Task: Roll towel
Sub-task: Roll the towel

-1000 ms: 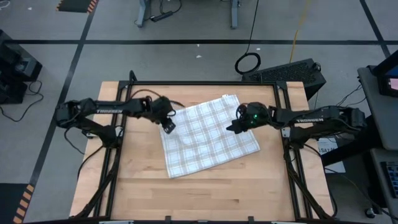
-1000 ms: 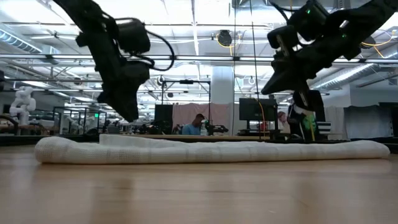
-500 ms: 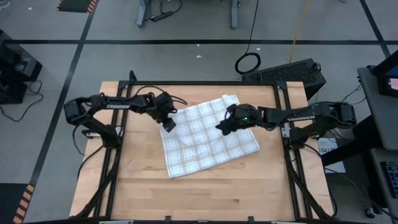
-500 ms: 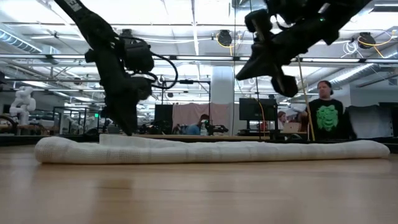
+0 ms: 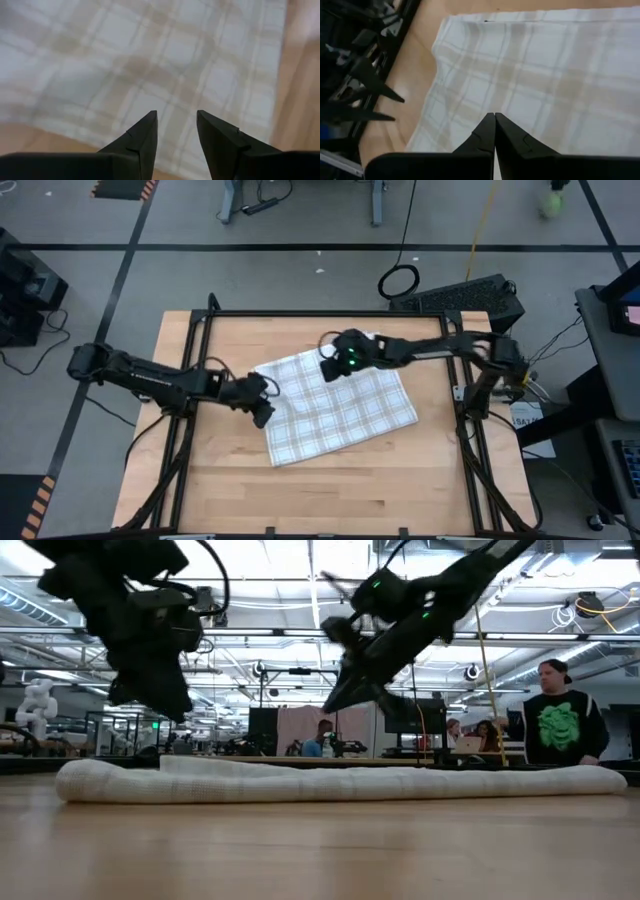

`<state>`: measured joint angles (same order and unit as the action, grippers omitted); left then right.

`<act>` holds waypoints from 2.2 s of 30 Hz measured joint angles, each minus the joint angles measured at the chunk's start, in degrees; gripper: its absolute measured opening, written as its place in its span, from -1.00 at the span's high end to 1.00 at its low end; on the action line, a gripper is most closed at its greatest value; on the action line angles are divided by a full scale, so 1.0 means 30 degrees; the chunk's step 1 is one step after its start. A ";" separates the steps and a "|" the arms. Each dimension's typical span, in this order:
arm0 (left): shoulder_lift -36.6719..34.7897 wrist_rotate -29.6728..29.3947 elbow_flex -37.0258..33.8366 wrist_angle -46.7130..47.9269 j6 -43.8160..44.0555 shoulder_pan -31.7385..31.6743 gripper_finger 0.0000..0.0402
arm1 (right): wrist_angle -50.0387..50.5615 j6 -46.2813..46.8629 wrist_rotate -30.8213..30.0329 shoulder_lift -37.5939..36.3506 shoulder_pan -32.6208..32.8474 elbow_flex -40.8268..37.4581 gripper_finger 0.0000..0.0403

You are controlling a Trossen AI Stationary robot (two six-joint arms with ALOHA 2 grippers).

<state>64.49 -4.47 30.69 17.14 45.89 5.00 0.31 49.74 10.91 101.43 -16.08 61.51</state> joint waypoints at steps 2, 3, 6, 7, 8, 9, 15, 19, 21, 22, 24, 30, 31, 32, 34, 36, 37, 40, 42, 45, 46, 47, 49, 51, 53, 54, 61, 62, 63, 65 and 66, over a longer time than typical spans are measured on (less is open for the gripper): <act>0.0092 -0.0573 -0.0399 -0.0260 0.0056 0.0643 0.29 | -0.0273 -0.0551 0.1154 0.1415 -0.0327 0.1208 1.00; 0.0276 -0.0928 -0.0550 -0.0578 0.0062 0.0925 0.29 | -0.0136 -0.0845 0.1561 0.1994 -0.0413 0.1675 1.00; 0.0468 -0.2080 -0.1143 -0.0453 0.0066 0.1441 0.29 | 0.0011 -0.1169 0.1850 0.3724 -0.0408 0.3209 1.00; 0.0742 -0.2439 -0.1181 -0.0516 0.0084 0.1560 0.29 | 0.0447 -0.1252 0.1907 0.4101 -0.0407 0.3597 1.00; 0.0935 -0.2650 -0.1227 -0.0662 0.0056 0.1601 0.29 | 0.0859 -0.1273 0.1907 0.4391 -0.0396 0.3979 1.00; 0.0969 -0.2889 -0.1357 -0.0634 0.0034 0.1608 0.29 | 0.1114 -0.1287 0.1812 0.4694 -0.0376 0.4365 1.00; 0.2563 -0.2866 -0.1950 -0.2369 0.0095 0.1599 0.29 | 0.2060 -0.1319 0.1311 0.5573 -0.0419 0.5331 1.00; 0.3829 -0.1678 -0.2074 -0.2510 0.0122 0.1608 0.29 | 0.3055 -0.1456 0.0593 0.5544 -0.0376 0.5341 1.00; 0.4128 -0.1185 -0.1945 -0.2240 0.0473 0.1597 0.29 | 0.3733 -0.1539 0.0396 0.5530 -0.0399 0.5276 1.00; 0.4123 -0.0967 -0.1973 -0.1951 0.0568 0.1653 0.29 | 0.3910 -0.1656 0.0332 0.5539 -0.0413 0.5283 1.00; 0.4140 -0.0690 -0.1996 -0.1588 0.0599 0.1756 0.29 | 0.4490 -0.1948 0.0280 0.5544 -0.0427 0.5283 1.00; 0.3265 0.0589 -0.1616 -0.0636 0.0634 0.1892 0.29 | 0.5375 -0.2366 0.0097 0.5544 -0.0402 0.5297 1.00; 0.3129 0.0749 -0.1525 -0.0261 0.0841 0.1898 0.29 | 0.5633 -0.2390 -0.0139 0.5534 -0.0405 0.5297 1.00; 0.2964 0.0878 -0.1408 0.0088 0.1080 0.1900 0.29 | 0.5958 -0.2390 -0.0351 0.5530 -0.0405 0.5297 1.00; 0.2548 0.0990 -0.1216 0.0833 0.1394 0.1900 0.29 | 0.6520 -0.2368 -0.0708 0.5530 -0.0413 0.5297 1.00; 0.2154 0.0983 -0.0799 0.1257 0.1574 0.1900 0.29 | 0.6906 -0.2446 -0.0820 0.5530 -0.0420 0.5297 1.00; 0.1910 0.0981 -0.0592 0.1266 0.1519 0.1903 0.29 | 0.6977 -0.2500 -0.0816 0.5530 -0.0413 0.5297 1.00; 0.1366 0.0758 0.0001 0.0760 0.1090 0.1962 0.29 | 0.7043 -0.2523 -0.0758 0.5530 -0.0408 0.5295 1.00; 0.1296 0.0422 0.0075 -0.0031 0.0586 0.2168 0.29 | 0.6488 -0.2384 -0.0425 0.5530 -0.0405 0.5290 1.00; 0.1893 0.0286 -0.0091 -0.0971 -0.0062 0.2504 0.29 | 0.5292 -0.2759 0.0357 0.5530 -0.0217 0.5290 1.00; 0.2201 0.0220 -0.0197 -0.0999 -0.0089 0.2546 0.29 | 0.4851 -0.3007 0.0452 0.5530 -0.0078 0.5290 1.00; 0.2493 0.0198 -0.0297 -0.0895 -0.0050 0.2595 0.29 | 0.4576 -0.3222 0.0412 0.5530 0.0074 0.5290 1.00; 0.3130 0.0276 -0.0344 -0.1020 0.0056 0.2628 0.29 | 0.4520 -0.3410 0.0057 0.5522 0.0263 0.5293 1.00; 0.3635 0.0588 -0.0373 -0.1038 0.0100 0.2683 0.29 | 0.4716 -0.3447 -0.0155 0.5522 0.0337 0.5290 1.00; 0.4011 0.0893 -0.0376 -0.1268 0.0100 0.2769 0.29 | 0.4983 -0.3461 -0.0396 0.5541 0.0262 0.5290 1.00; 0.4121 0.1002 -0.0376 -0.1346 0.0100 0.2809 0.29 | 0.5050 -0.3452 -0.0545 0.5664 0.0232 0.5297 1.00; 0.4156 0.1694 -0.0376 -0.1555 0.0661 0.3275 0.29 | 0.5971 -0.3212 -0.0049 0.6272 -0.0163 0.5341 1.00; 0.4145 0.1757 -0.0369 -0.1470 0.0758 0.3369 0.29 | 0.5971 -0.3223 0.0054 0.6386 -0.0204 0.5343 1.00; 0.4146 0.1781 -0.0369 -0.1258 0.0813 0.3444 0.29 | 0.5992 -0.3235 0.0119 0.6411 -0.0216 0.5356 1.00; 0.4152 0.1754 -0.0369 -0.0661 0.1095 0.3649 0.29 | 0.6008 -0.3322 0.0061 0.6411 -0.0260 0.5356 1.00; 0.4152 0.1698 -0.0369 -0.0431 0.1105 0.3705 0.29 | 0.5962 -0.3329 0.0048 0.6424 -0.0267 0.5356 1.00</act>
<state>76.95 0.63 29.58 15.85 49.21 16.12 18.19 39.75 11.05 120.70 -16.88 77.58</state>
